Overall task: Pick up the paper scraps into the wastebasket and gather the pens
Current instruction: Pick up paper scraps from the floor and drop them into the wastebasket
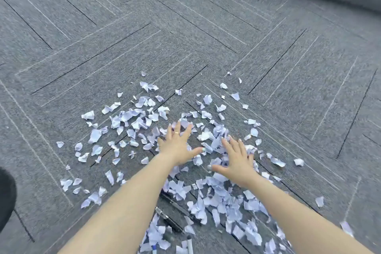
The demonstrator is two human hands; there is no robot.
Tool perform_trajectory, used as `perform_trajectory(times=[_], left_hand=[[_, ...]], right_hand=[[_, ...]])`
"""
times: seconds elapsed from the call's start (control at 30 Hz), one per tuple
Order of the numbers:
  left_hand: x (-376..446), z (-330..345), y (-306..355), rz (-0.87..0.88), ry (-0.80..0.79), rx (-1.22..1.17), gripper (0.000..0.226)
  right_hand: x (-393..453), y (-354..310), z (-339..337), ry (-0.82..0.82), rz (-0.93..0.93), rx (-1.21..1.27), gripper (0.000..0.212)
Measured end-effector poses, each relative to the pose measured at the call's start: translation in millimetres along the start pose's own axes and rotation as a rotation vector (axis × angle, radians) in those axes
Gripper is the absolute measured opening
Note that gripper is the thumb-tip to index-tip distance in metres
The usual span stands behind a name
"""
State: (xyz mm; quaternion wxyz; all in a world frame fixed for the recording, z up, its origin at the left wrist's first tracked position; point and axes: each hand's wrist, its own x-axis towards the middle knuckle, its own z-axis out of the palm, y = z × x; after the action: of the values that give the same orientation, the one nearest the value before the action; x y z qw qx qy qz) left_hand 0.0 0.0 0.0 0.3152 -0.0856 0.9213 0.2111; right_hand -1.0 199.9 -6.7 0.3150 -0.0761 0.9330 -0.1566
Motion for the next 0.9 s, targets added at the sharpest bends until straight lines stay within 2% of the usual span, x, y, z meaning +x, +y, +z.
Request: perform_trajectory(times=[0.13, 0.23, 0.33, 0.5, 0.73, 0.8, 0.9], left_hand=[[-30, 35, 9, 0.103, 0.024, 0.242, 0.085], [-30, 42, -1, 0.117, 0.107, 0.412, 0.076], [-25, 39, -5, 0.165, 0.155, 0.486, 0.065], [-24, 23, 11, 0.132, 0.179, 0.291, 0.025], [-30, 7, 8, 0.064, 0.134, -0.027, 0.012], [-37, -3, 7, 0.071, 0.141, -0.104, 0.018], [-51, -16, 4, 0.063, 0.170, -0.232, 0.020]], right_hand=[[-22, -1, 25, 0.039, -0.099, -0.197, 0.083], [-16, 3, 22, 0.026, -0.088, -0.206, 0.072], [-9, 8, 24, 0.036, -0.116, -0.188, 0.070], [-6, 9, 26, 0.051, -0.128, -0.129, 0.062], [-8, 7, 28, 0.054, -0.126, -0.130, 0.055], [-9, 4, 30, 0.105, -0.106, -0.096, 0.048], [-9, -1, 30, 0.272, -0.069, -0.061, 0.034]])
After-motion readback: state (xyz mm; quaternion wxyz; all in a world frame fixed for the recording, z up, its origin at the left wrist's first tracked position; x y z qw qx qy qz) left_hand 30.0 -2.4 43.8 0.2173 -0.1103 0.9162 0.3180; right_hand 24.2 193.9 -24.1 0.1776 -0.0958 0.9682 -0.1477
